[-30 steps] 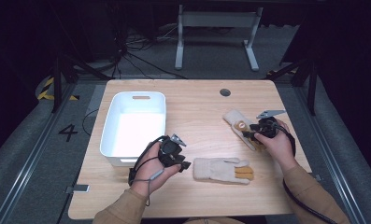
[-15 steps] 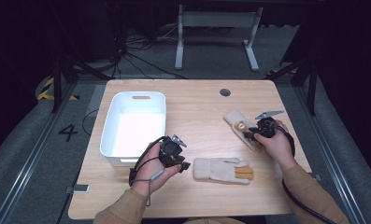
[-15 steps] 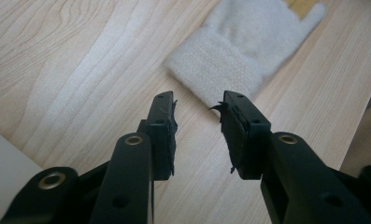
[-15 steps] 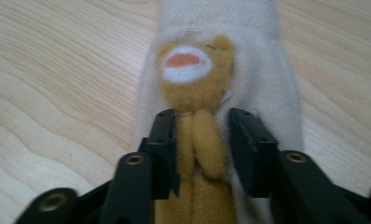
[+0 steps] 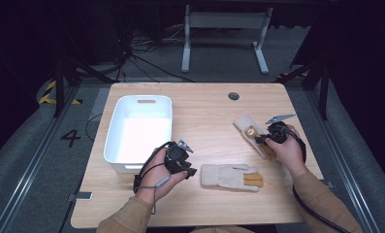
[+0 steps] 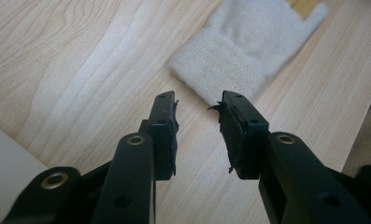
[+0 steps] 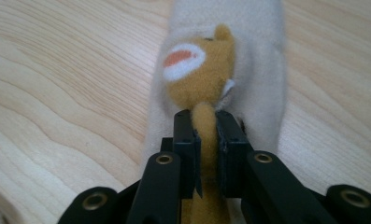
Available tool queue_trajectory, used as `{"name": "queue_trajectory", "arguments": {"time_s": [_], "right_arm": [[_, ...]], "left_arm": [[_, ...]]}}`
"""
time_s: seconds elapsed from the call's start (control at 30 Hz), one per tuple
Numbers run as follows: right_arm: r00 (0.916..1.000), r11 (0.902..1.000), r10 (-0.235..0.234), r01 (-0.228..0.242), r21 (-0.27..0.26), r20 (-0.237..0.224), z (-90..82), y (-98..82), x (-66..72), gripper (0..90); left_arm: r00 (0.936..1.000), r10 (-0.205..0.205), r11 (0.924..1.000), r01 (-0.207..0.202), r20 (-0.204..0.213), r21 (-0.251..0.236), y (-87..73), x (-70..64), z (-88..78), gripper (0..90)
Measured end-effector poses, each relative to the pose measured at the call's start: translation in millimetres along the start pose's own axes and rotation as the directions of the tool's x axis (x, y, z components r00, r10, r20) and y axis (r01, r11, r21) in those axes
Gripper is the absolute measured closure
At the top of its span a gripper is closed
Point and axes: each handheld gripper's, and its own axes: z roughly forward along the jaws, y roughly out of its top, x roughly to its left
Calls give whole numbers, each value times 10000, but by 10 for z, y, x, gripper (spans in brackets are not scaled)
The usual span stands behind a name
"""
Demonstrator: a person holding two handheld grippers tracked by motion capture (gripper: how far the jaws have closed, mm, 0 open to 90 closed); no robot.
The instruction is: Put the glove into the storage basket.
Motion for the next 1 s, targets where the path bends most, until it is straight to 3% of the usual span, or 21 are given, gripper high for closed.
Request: {"name": "queue_trajectory", "arguments": {"time_s": [0.5, 0.8, 0.87, 0.9, 1.0], "right_arm": [[9988, 9944, -468, 452, -952, -142, -407, 100, 129, 813], [9961, 9893, -802, 751, -1251, -363, -652, 105, 218, 813], [9956, 9889, -858, 803, -1250, -388, -675, 102, 232, 812], [9941, 9887, -880, 794, -1275, -631, -723, 89, 257, 812], [9901, 9864, -1113, 996, -1310, -858, -778, 66, 285, 812]], "left_arm": [[10000, 95, 10000, -95, -10, 32, 32, 0, -3, 670], [9998, 198, 9998, -198, 42, -17, 73, -1, 2, 668], [9996, 108, 9999, -109, 261, 22, 88, 1, -5, 688], [9977, 58, 10000, -60, 670, 25, 104, 4, -15, 698], [9989, 135, 9999, -138, 455, 64, 132, 0, -27, 698]]}}
